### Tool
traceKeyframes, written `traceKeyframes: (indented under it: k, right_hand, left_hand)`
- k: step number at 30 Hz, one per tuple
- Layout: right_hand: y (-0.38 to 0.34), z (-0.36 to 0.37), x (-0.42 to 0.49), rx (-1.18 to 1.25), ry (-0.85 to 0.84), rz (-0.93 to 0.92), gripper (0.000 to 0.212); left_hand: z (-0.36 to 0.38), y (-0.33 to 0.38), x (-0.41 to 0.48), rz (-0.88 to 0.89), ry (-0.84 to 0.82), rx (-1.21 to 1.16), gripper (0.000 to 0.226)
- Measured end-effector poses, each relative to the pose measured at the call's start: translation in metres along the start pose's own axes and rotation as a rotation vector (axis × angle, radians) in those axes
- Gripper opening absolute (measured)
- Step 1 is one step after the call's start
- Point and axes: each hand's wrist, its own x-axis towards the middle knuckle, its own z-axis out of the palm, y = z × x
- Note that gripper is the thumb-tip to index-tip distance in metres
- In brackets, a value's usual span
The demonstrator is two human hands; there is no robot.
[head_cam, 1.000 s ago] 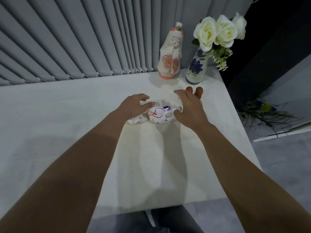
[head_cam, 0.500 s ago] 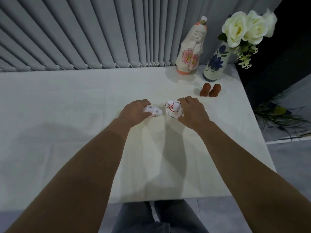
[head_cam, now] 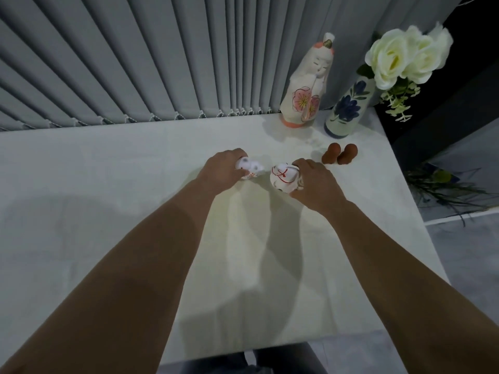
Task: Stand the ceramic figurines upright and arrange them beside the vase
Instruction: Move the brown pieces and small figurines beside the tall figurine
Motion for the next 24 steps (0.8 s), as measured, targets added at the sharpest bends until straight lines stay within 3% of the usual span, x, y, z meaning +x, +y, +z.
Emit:
traceKeyframes:
  k: [10, 20, 24]
  right_hand:
    - [0.002, -0.014, 0.078, -0.049, 0.079, 0.053, 0.04]
    - [0.013, -0.011, 0.1, -0.076, -0.027, 0.123, 0.051]
    - [0.012, -0.007, 0.1, -0.106, 0.123, 0.053, 0.048]
  left_hand:
    - [-0.025, 0.008, 0.081, 0.018, 0.036, 0.033, 0.036]
    - [-0.025, 0.01, 0.121, 0.051, -0.035, 0.127, 0.038]
    - [-0.022, 0.007, 0.12, 0.05, -0.032, 0.087, 0.035]
